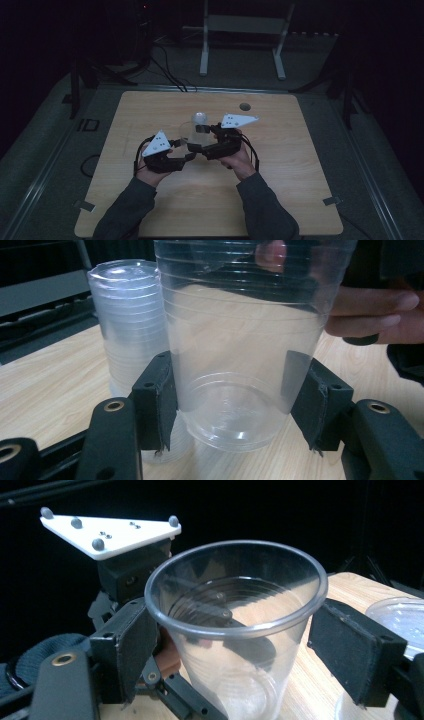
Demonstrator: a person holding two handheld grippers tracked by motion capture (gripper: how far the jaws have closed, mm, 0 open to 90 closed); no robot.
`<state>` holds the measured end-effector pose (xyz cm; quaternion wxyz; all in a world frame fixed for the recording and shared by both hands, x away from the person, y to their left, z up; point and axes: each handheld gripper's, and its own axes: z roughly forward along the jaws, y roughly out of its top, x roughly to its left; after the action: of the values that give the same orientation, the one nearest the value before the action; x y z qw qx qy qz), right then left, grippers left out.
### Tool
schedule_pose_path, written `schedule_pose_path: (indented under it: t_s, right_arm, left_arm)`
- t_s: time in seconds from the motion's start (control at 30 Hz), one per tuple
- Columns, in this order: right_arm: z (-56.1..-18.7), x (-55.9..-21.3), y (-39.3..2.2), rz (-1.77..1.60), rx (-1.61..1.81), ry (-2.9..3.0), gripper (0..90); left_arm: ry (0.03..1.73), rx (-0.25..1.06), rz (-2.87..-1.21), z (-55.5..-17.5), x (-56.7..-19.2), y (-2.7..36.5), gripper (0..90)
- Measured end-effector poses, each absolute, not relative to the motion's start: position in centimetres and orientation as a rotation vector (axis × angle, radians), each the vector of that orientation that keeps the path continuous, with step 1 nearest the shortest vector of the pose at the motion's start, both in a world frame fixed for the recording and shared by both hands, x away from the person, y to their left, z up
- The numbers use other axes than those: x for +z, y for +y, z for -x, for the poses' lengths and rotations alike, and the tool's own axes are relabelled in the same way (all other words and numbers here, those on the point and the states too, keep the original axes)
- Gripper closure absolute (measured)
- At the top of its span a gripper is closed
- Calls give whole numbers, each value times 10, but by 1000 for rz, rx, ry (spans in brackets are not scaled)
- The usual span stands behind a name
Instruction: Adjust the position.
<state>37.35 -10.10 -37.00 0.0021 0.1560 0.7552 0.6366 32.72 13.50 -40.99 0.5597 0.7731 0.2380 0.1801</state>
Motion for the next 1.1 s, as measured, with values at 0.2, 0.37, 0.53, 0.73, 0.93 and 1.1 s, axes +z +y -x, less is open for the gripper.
schedule_pose_path:
  t_s: [0.2,0.37,0.53,0.73,0.93,1.1]
  right_arm:
    - [-373,-370,-99,-473,2006,2366,198]
    - [-371,-369,-99,-449,1995,2359,234]
    - [-370,-370,-99,-442,1997,2344,247]
    - [-370,-371,-100,-448,1982,2339,276]
    - [-368,-370,-101,-443,1952,2323,280]
    - [-368,-369,-103,-451,1937,2310,281]
  left_arm:
    - [546,406,-1827,-327,-411,131,410]
    - [543,387,-1822,-327,-412,130,410]
    - [543,384,-1818,-327,-412,130,410]
    - [541,381,-1817,-327,-413,130,366]
    - [547,392,-1811,-327,-412,131,282]
    - [550,405,-1801,-327,-411,135,271]
